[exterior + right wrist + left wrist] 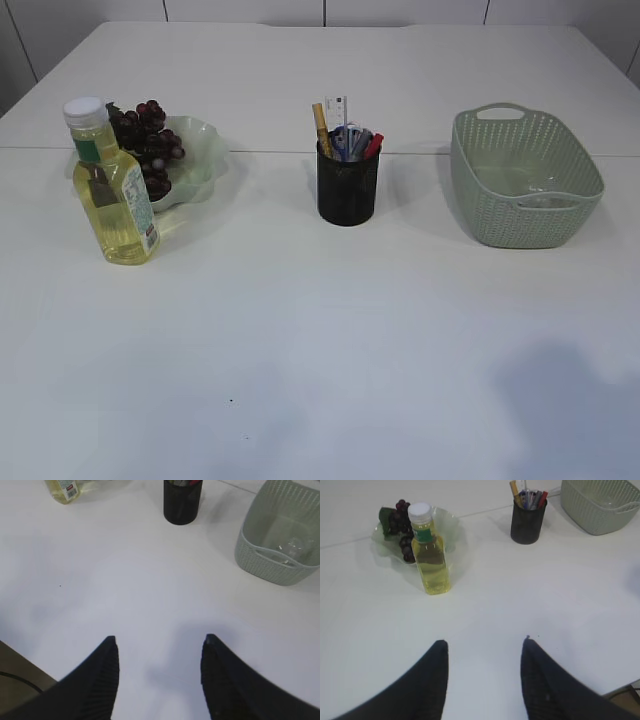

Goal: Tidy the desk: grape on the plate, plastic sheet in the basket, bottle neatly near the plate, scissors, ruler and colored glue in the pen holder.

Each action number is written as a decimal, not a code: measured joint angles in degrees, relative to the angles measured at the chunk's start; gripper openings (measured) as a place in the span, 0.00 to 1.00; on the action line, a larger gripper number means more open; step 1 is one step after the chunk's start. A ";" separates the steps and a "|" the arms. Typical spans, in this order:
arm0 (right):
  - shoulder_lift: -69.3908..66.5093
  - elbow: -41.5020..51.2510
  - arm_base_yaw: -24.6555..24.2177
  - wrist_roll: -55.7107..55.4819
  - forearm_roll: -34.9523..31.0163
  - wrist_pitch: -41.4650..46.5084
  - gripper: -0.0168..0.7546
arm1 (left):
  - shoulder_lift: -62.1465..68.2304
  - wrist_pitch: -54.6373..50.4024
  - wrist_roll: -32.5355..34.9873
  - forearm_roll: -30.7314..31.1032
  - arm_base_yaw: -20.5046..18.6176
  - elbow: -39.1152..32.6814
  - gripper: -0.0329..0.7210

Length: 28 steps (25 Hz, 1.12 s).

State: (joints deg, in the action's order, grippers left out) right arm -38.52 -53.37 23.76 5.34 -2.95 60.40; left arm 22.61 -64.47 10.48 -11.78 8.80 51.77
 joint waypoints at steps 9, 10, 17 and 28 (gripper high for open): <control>25.19 12.13 0.00 0.50 2.13 2.07 0.57 | -14.18 1.59 2.87 -3.02 0.00 -10.11 0.51; 27.62 13.29 0.00 0.50 2.25 2.05 0.57 | -15.53 1.59 3.22 -3.24 0.00 -11.24 0.51; 38.36 22.41 0.00 0.50 2.46 2.78 0.57 | -19.97 1.59 4.81 -3.53 0.00 -17.37 0.51; 39.51 24.63 0.00 0.50 3.49 5.01 0.53 | -21.78 0.15 6.47 -3.31 0.00 -21.01 0.51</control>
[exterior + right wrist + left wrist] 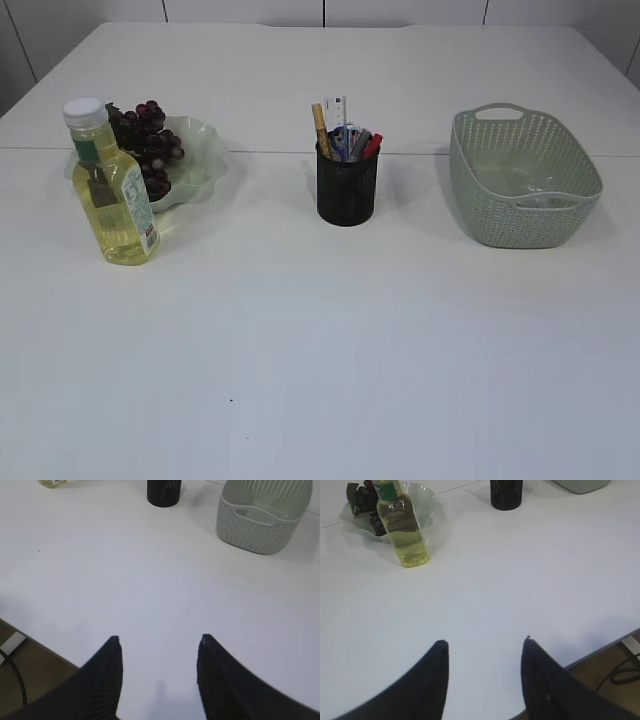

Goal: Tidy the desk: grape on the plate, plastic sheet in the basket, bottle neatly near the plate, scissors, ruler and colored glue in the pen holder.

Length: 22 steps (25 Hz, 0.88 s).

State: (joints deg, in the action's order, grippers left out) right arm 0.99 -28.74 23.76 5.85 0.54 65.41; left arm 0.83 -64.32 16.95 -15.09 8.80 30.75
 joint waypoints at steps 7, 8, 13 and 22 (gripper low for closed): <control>0.00 0.00 0.00 0.00 0.12 0.00 0.52 | -0.14 -0.24 -0.71 0.12 0.00 -0.08 0.51; 0.00 0.00 0.00 0.00 0.12 0.00 0.52 | -0.14 -0.24 -0.96 0.23 0.00 -0.08 0.50; 0.00 0.00 0.00 0.00 0.24 0.00 0.52 | -0.14 -0.24 -1.39 0.34 0.00 -0.08 0.50; 0.00 0.00 -14.96 0.00 0.40 0.04 0.52 | -0.14 -0.24 -1.44 0.43 -2.04 -0.08 0.46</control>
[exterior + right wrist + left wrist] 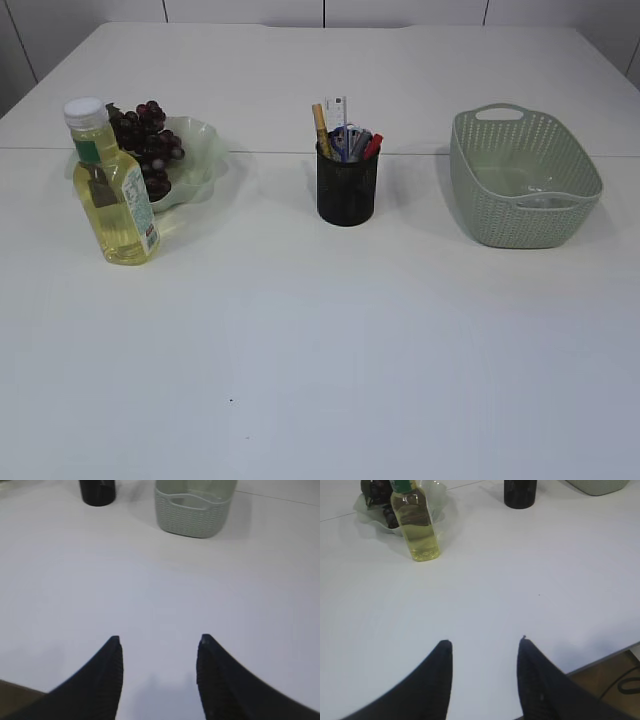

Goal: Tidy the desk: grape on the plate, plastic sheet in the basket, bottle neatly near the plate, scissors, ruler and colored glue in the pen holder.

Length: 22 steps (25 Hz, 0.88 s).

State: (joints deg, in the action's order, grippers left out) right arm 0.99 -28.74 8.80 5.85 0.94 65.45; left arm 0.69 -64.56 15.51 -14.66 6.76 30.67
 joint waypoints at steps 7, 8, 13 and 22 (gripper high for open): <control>0.00 0.00 -6.44 0.00 0.22 0.00 0.52 | -0.08 0.00 -0.09 0.00 -5.83 0.00 0.44; 0.00 0.00 -6.70 0.00 0.22 0.00 0.52 | -0.08 0.00 -0.09 0.00 -5.91 0.00 0.44; 0.00 0.00 -6.78 0.00 0.22 0.00 0.52 | -0.08 0.00 -0.09 0.00 -5.91 0.00 0.44; 0.00 0.00 -6.78 0.00 0.24 0.14 0.52 | -0.08 0.00 -0.09 0.00 -5.91 0.00 0.43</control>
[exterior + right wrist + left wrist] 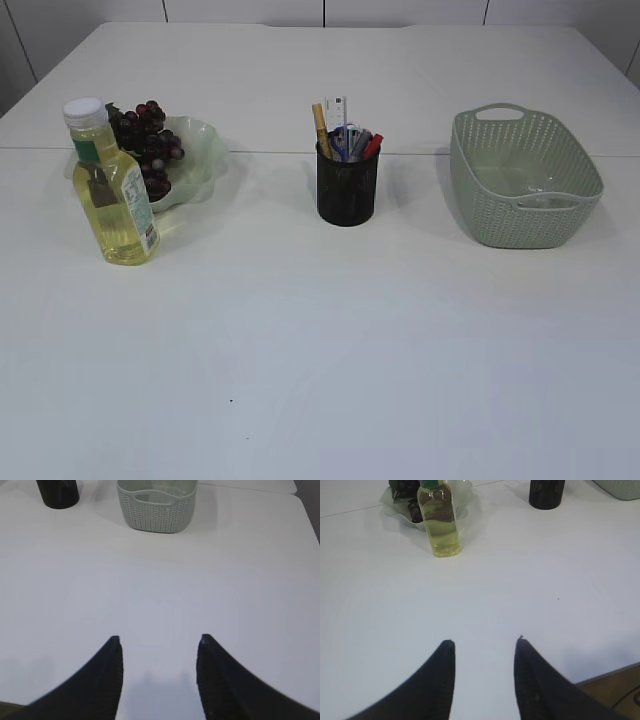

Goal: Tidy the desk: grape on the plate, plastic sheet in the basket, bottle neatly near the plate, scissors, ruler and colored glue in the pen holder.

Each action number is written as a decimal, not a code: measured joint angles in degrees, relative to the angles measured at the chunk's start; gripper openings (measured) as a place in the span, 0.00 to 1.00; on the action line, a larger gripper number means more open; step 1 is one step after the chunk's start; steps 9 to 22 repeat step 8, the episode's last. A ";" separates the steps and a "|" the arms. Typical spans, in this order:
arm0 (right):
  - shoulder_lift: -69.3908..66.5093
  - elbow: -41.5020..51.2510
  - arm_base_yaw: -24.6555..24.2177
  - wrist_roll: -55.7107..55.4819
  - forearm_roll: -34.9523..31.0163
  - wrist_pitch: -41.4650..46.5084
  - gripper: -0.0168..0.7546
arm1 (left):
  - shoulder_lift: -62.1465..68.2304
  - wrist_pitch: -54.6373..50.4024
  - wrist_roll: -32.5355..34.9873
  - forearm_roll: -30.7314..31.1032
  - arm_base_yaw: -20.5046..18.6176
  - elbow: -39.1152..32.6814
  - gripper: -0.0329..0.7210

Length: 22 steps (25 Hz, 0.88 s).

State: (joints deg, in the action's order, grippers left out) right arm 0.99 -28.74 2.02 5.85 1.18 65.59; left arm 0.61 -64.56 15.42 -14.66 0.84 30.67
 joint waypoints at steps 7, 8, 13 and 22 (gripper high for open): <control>0.00 0.00 0.00 0.00 0.10 0.00 0.52 | 0.00 0.00 0.00 0.00 0.00 0.00 0.41; 0.00 0.00 0.00 0.00 0.10 0.00 0.52 | 0.00 0.00 0.00 0.00 0.00 0.00 0.41; 0.00 0.00 0.00 0.00 0.10 0.00 0.52 | 0.00 0.00 0.00 0.00 0.00 0.00 0.41; 0.00 0.00 0.00 0.00 0.10 0.00 0.52 | 0.00 0.00 0.00 0.00 0.00 0.00 0.41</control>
